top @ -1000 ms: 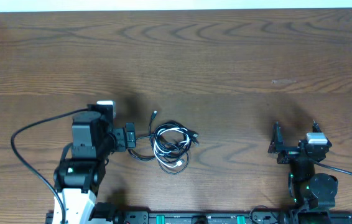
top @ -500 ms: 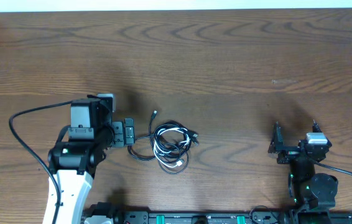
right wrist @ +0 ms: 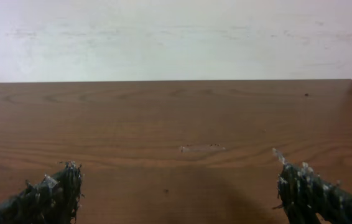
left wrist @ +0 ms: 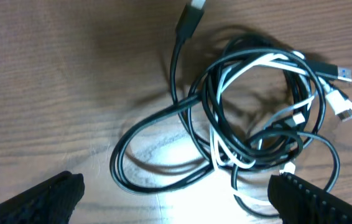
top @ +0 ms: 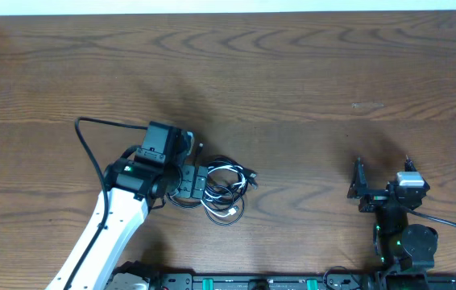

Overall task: Untangle cables
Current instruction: 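Move the left gripper forward and lower it over the tangled cables, then grasp the cable bundle with the left gripper and lift it up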

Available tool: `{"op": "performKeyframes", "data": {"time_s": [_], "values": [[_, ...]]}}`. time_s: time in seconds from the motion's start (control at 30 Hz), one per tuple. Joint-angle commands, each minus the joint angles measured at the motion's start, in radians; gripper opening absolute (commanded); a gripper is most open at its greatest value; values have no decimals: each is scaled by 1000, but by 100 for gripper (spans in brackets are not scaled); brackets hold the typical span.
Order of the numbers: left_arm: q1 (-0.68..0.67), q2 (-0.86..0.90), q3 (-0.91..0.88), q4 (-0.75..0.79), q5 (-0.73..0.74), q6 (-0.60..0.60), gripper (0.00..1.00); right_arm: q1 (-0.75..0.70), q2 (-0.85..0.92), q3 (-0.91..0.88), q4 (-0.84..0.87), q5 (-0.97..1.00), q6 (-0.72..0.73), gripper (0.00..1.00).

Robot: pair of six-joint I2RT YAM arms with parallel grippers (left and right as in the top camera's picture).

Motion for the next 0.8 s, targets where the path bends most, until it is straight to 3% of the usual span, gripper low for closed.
{"op": "performKeyframes", "data": {"time_s": [0.0, 0.17, 0.3, 0.4, 0.47, 0.77], "values": [[-3, 27, 20, 8, -6, -12, 100, -4, -4, -1, -3, 4, -16, 99], [-3, 34, 20, 55, 33, -21, 100, -4, -4, -1, -3, 4, -16, 99], [-3, 54, 20, 85, 47, -175, 100, -4, -4, -1, -3, 4, -16, 99], [-3, 82, 20, 84, 47, -229, 93, -4, -4, -1, -3, 4, -16, 99], [-4, 119, 20, 84, 47, -285, 82, -4, -4, -1, -3, 4, -16, 99], [-76, 222, 20, 87, -8, -410, 82, -4, -4, -1, -3, 4, -16, 99]]}}
